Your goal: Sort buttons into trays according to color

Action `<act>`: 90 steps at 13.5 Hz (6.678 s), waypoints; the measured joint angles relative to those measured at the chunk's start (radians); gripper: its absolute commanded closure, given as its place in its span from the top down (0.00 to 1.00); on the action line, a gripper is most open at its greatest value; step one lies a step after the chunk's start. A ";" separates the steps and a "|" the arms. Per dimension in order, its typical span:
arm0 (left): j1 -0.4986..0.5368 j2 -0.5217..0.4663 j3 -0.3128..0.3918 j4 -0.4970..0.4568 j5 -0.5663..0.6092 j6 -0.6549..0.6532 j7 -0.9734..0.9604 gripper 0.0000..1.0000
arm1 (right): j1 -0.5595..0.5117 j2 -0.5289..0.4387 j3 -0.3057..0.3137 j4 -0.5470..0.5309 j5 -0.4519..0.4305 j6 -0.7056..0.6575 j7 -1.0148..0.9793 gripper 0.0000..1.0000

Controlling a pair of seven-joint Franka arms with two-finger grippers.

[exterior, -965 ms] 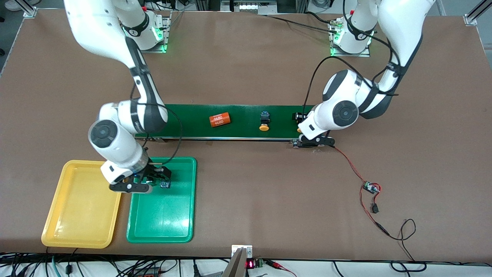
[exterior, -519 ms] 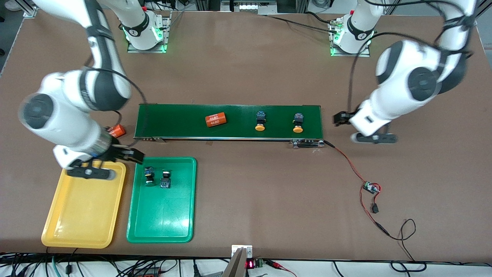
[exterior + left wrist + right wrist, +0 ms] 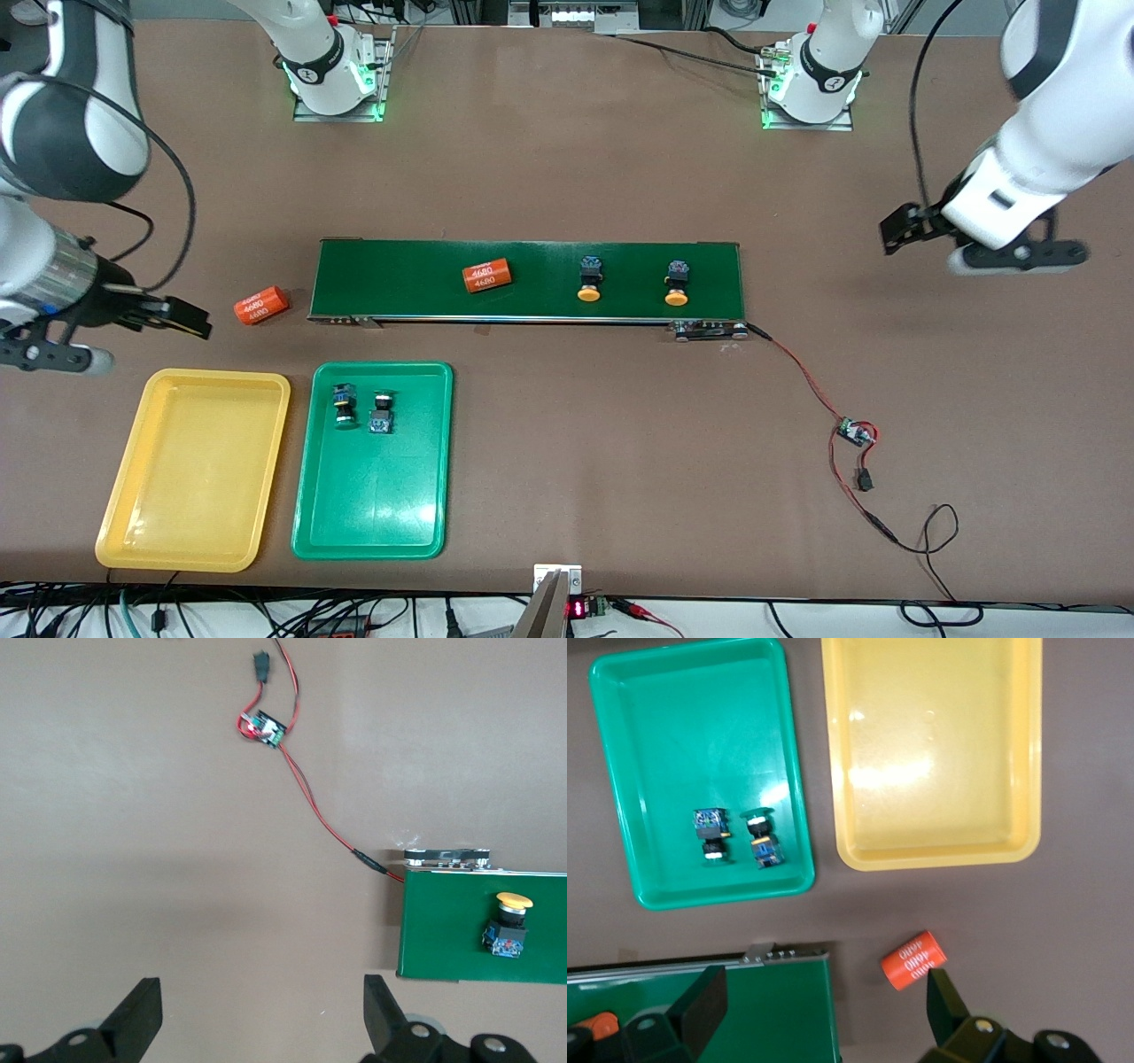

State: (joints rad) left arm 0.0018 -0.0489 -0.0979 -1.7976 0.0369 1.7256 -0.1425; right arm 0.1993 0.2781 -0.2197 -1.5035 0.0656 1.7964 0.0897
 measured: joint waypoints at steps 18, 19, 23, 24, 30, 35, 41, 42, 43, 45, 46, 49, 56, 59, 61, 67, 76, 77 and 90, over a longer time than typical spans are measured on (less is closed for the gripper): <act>-0.003 0.069 0.013 0.251 -0.004 -0.260 0.033 1.00 | -0.139 -0.134 0.087 -0.054 -0.068 -0.177 -0.099 1.00; -0.003 0.069 0.013 0.251 -0.004 -0.261 0.033 1.00 | -0.139 -0.132 0.087 -0.054 -0.068 -0.177 -0.099 1.00; -0.003 0.070 0.013 0.253 -0.004 -0.261 0.034 1.00 | -0.139 -0.128 0.087 -0.054 -0.068 -0.177 -0.099 1.00; -0.004 0.069 0.013 0.255 -0.004 -0.261 0.034 1.00 | -0.139 -0.128 0.088 -0.054 -0.068 -0.177 -0.099 1.00; -0.004 0.070 0.013 0.259 -0.004 -0.262 0.034 1.00 | -0.139 -0.116 0.088 -0.052 -0.066 -0.174 -0.099 1.00; -0.003 0.070 0.015 0.259 -0.004 -0.265 0.034 1.00 | -0.138 -0.116 0.088 -0.051 -0.064 -0.151 -0.099 1.00; -0.002 0.070 0.016 0.259 -0.004 -0.266 0.034 1.00 | -0.130 -0.106 0.090 -0.051 -0.056 -0.150 -0.100 1.00; -0.002 0.070 0.016 0.259 -0.004 -0.266 0.034 1.00 | -0.122 -0.102 0.092 -0.051 -0.056 -0.150 -0.101 1.00; -0.002 0.070 0.016 0.259 -0.004 -0.266 0.034 1.00 | -0.111 -0.098 0.093 -0.052 -0.055 -0.151 -0.101 1.00; -0.002 0.070 0.016 0.259 -0.004 -0.266 0.034 1.00 | -0.077 -0.087 0.095 -0.052 -0.055 -0.151 -0.099 1.00; -0.002 0.070 0.016 0.259 -0.004 -0.266 0.034 1.00 | -0.061 -0.079 0.096 -0.052 -0.055 -0.151 -0.098 1.00; -0.002 0.070 0.016 0.259 -0.004 -0.266 0.034 1.00 | -0.029 -0.048 0.097 -0.053 -0.048 -0.136 -0.097 1.00; -0.003 0.070 0.014 0.259 -0.004 -0.266 0.034 1.00 | 0.045 -0.024 0.117 -0.209 0.060 0.066 -0.033 1.00; -0.003 0.070 0.014 0.259 -0.004 -0.266 0.034 1.00 | 0.106 -0.024 0.135 -0.286 0.080 0.146 0.063 1.00; -0.003 0.070 0.014 0.259 -0.005 -0.267 0.034 1.00 | 0.154 -0.024 0.144 -0.328 0.080 0.165 0.112 1.00; -0.003 0.070 0.014 0.259 -0.005 -0.278 0.034 1.00 | 0.378 0.056 0.151 -0.354 0.084 0.353 0.413 1.00; -0.003 0.070 0.014 0.259 -0.005 -0.279 0.034 1.00 | 0.441 0.176 0.149 -0.354 0.084 0.430 0.483 1.00; -0.003 0.070 0.014 0.259 -0.005 -0.279 0.034 1.00 | 0.443 0.177 0.149 -0.355 0.084 0.403 0.488 1.00; -0.003 0.070 0.014 0.259 -0.005 -0.279 0.034 1.00 | 0.441 0.174 0.135 -0.384 0.084 0.324 0.491 0.21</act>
State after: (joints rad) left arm -0.0015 0.0214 -0.0841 -1.5389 0.0324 1.4463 -0.1086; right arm 0.6407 0.4523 -0.0846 -1.8877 0.1493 2.1206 0.5808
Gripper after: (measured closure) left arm 0.000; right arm 0.599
